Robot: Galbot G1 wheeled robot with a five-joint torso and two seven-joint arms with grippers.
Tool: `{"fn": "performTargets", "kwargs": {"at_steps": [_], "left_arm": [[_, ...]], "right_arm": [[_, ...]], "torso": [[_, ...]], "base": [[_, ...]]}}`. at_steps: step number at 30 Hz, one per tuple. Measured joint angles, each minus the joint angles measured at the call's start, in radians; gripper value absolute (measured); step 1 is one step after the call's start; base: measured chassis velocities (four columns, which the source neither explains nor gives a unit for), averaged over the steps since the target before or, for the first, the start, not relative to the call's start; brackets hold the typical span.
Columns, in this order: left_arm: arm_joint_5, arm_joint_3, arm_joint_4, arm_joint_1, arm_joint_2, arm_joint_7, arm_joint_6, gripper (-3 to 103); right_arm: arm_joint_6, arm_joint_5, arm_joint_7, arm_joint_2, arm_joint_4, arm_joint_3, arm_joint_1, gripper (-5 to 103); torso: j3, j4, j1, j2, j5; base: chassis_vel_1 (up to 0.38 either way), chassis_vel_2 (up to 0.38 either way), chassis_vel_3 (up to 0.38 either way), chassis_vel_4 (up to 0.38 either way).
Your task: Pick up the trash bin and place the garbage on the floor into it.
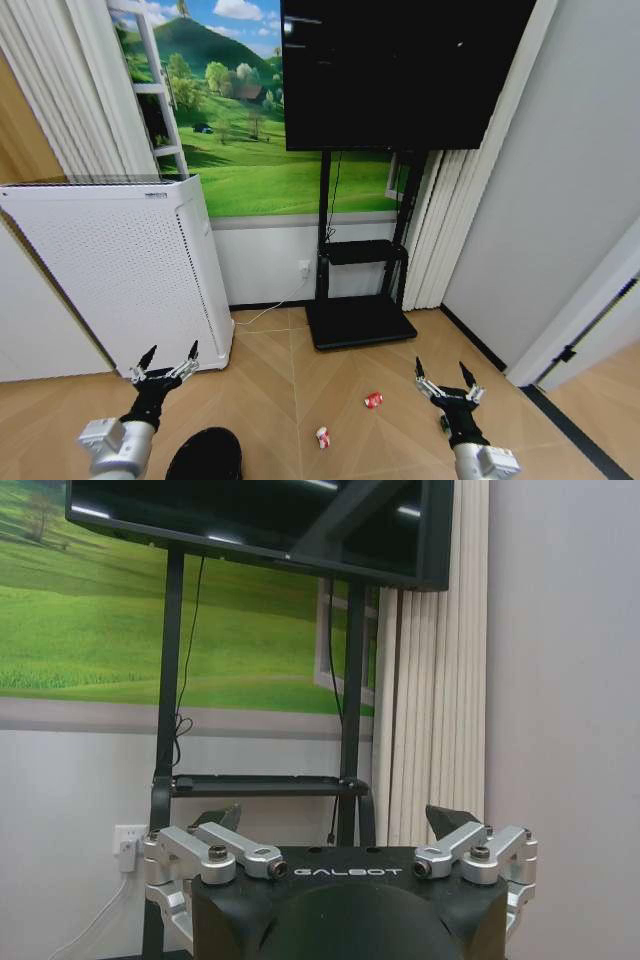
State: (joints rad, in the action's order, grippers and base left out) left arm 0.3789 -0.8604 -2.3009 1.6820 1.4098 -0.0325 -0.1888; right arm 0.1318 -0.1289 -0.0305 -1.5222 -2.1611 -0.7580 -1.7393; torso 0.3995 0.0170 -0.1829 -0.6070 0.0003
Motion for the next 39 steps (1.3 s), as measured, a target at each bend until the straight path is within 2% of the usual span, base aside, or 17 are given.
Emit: {"fn": "performTargets", "kwargs": {"at_steps": [2, 4, 7, 11, 15, 21, 30, 35, 37, 39], "left_arm": [[-0.005, 0.012, 0.022, 0.0, -0.022, 0.0, -0.002, 100], [-0.014, 0.014, 0.014, 0.003, -0.013, -0.001, -0.009, 100], [-0.014, 0.004, 0.001, 0.029, 0.003, -0.001, -0.016, 100], [-0.014, -0.024, -0.009, 0.072, 0.003, -0.001, -0.017, 100], [-0.003, -0.041, -0.018, 0.076, -0.008, -0.001, -0.021, 100], [-0.003, -0.024, -0.013, 0.095, 0.003, -0.002, -0.024, 100], [-0.009, -0.013, 0.003, 0.089, 0.005, -0.004, -0.024, 100], [-0.026, -0.004, 0.009, 0.076, 0.003, -0.023, -0.016, 100], [-0.063, -0.002, 0.014, 0.075, 0.001, -0.057, 0.0, 100], [-0.069, 0.0, 0.015, 0.076, -0.001, -0.066, 0.005, 100]], "right_arm": [[0.005, -0.031, 0.001, 0.036, -0.02, -0.04, -0.024, 100], [0.003, -0.056, -0.001, 0.081, -0.015, -0.055, -0.04, 100], [-0.008, -0.063, -0.002, 0.093, -0.014, -0.054, -0.037, 100], [-0.034, -0.086, -0.006, 0.092, -0.033, -0.031, -0.033, 100], [-0.034, -0.092, -0.007, 0.091, -0.036, -0.018, -0.048, 100], [-0.005, -0.105, -0.01, 0.092, -0.014, 0.001, -0.042, 100], [-0.026, -0.111, -0.011, 0.116, 0.0, 0.015, -0.021, 100], [-0.032, -0.112, -0.014, 0.108, -0.004, 0.011, -0.031, 100], [-0.032, -0.111, -0.016, 0.097, -0.005, 0.01, -0.037, 100], [-0.031, -0.11, -0.016, 0.091, -0.005, 0.01, -0.039, 100]], "torso": [[-0.011, -0.0003, 0.006, 0.017, -0.0006], [-0.02, 0.0002, 0.014, 0.034, -0.0003], [-0.026, -0.0001, 0.018, 0.044, -0.0002], [-0.037, -0.0007, 0.024, 0.061, -0.0002], [-0.048, 0.0003, 0.03, 0.077, -0.0001], [-0.064, -0.0003, 0.041, 0.104, -0.0003], [-0.083, -0.0002, 0.054, 0.136, -0.0003], [-0.098, 0.0, 0.061, 0.159, -0.0004], [-0.105, -0.0002, 0.064, 0.169, -0.0003], [-0.108, -0.0001, 0.066, 0.174, -0.0003]], "base": [[0.0, 0.0, 0.0, 0.0], [0.0, 0.0, 0.0, 0.0], [0.0, 0.0, 0.0, 0.0], [0.0, 0.0, 0.0, 0.0], [0.0, 0.0, 0.0, 0.0], [0.0, 0.0, 0.0, 0.0], [0.0, 0.0, 0.0, 0.0], [0.0, 0.0, 0.0, 0.0], [0.0, 0.0, 0.0, 0.0], [0.0, 0.0, 0.0, 0.0]]}}
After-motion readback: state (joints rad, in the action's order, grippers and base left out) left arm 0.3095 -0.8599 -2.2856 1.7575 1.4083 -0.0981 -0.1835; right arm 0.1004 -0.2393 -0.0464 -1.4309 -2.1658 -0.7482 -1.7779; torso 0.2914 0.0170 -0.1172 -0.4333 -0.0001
